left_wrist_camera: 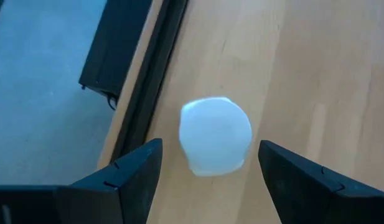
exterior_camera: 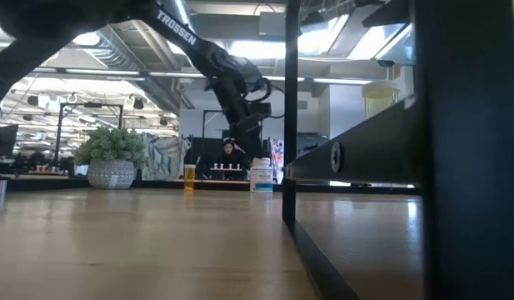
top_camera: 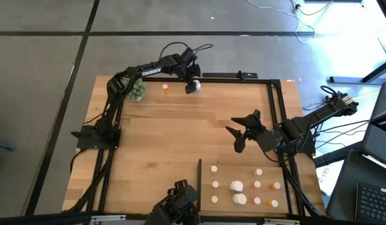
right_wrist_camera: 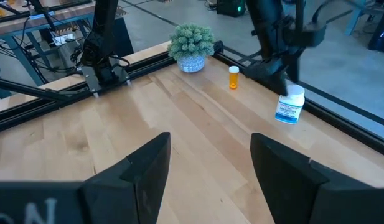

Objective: Pick and place medicine bottles onto shelf by color
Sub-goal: Put the supplement bottle on the shelf aligned with the other supplement bottle

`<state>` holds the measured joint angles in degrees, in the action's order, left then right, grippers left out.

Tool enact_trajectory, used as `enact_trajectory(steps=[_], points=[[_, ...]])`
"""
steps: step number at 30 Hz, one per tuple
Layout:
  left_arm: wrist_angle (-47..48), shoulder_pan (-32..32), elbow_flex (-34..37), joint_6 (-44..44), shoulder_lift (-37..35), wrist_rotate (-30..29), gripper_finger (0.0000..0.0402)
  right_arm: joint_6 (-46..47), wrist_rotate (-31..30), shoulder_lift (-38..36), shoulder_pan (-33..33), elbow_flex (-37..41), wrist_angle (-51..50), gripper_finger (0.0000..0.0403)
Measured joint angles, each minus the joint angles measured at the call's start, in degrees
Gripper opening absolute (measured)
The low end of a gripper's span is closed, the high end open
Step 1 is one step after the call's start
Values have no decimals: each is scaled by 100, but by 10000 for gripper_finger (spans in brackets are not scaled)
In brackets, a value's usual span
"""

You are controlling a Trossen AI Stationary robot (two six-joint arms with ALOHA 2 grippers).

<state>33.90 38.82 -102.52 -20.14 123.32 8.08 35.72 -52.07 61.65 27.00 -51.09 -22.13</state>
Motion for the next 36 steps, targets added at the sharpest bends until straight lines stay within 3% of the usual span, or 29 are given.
enact_trajectory(steps=[15,24,36], points=[[-185,-21,9,-1,101,6,260,-13,-89,-2,-135,0,0,223],[-186,-65,9,-191,101,-665,260,-21,-85,-2,-254,0,-2,223],[-219,-154,9,-424,133,-663,260,-21,-83,-2,-254,0,-2,223]])
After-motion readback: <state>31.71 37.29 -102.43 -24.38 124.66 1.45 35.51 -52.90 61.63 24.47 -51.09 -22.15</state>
